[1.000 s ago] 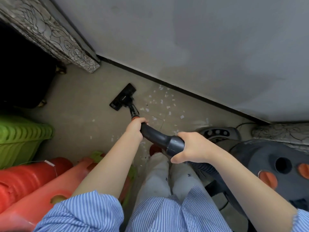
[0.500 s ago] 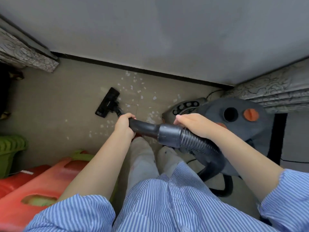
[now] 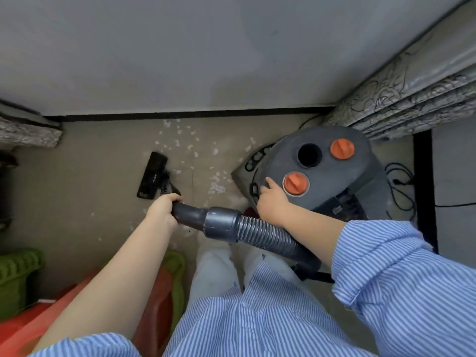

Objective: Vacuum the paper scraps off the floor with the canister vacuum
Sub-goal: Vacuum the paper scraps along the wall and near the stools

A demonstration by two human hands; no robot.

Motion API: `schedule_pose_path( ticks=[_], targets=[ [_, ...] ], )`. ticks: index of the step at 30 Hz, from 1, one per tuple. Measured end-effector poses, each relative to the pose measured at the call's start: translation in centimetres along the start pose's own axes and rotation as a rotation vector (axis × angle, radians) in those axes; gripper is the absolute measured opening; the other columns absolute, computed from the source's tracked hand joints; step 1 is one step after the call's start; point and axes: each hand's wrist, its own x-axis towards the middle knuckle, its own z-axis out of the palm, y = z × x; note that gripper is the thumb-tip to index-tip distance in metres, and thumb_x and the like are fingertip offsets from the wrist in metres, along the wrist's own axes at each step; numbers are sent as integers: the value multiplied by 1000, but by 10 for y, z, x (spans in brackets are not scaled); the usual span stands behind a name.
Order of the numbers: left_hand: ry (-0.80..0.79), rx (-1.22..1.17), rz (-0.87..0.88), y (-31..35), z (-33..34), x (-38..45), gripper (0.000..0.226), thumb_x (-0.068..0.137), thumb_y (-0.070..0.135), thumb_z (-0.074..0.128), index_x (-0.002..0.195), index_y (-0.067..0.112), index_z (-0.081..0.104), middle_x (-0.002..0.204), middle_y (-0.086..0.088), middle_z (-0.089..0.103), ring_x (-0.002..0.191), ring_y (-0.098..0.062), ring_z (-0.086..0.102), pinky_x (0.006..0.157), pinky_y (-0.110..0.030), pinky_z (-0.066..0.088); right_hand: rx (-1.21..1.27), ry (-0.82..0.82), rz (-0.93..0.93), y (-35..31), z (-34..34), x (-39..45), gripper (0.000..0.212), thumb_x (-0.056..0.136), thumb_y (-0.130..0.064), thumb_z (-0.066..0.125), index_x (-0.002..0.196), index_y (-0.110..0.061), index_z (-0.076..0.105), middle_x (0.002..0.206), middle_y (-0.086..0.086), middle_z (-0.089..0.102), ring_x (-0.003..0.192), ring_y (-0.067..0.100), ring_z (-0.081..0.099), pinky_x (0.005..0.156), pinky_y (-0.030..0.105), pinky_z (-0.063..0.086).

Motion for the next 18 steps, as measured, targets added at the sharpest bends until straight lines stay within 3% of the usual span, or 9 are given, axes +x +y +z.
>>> schedule_pose_path(
  ticks=[2,4,6,9,13,18],
  targets=[
    [45,37,12,1,-3,0,26,95,11,46,72,-1,49,27,-8,48,49,-29,53,53,-33,41,-48,-33,4,-7,0,-2,41,100,-24,32,137,-14,43,145,7,40,140,26,19,117,47,0],
    [45,54,10,1,-4,-3,26,96,12,45,73,-1,50,31,-11,49,31,-23,53,50,-30,44,-40,-48,21,-9,4,-5,42,100,-25,31,139,-13,41,148,9,36,141,28,18,116,47,1],
    [34,67,-12,2,2,-7,23,97,12,43,83,-2,55,45,-16,54,40,-27,54,60,-33,44,-6,-60,25,-8,10,-9,42,100,-24,30,140,-13,40,147,9,37,140,28,20,116,47,2],
    [24,93,-7,0,13,-12,31,97,11,41,68,2,44,78,-14,56,57,-27,45,65,-34,40,30,-108,31,-12,22,-17,42,100,-23,29,140,-14,39,147,8,38,139,27,22,116,43,3],
    [45,99,19,1,19,-14,31,96,9,43,67,2,40,68,-11,43,58,-25,40,74,-35,40,83,-144,90,-15,30,-19,42,100,-24,26,137,-13,43,144,6,41,137,24,27,115,37,6],
    [38,117,12,-1,17,-6,24,95,9,43,73,-1,43,68,-13,41,56,-24,39,53,-33,36,64,-210,149,-21,32,-26,47,100,-27,26,144,-10,31,150,9,31,141,27,17,115,46,4]
  ],
)
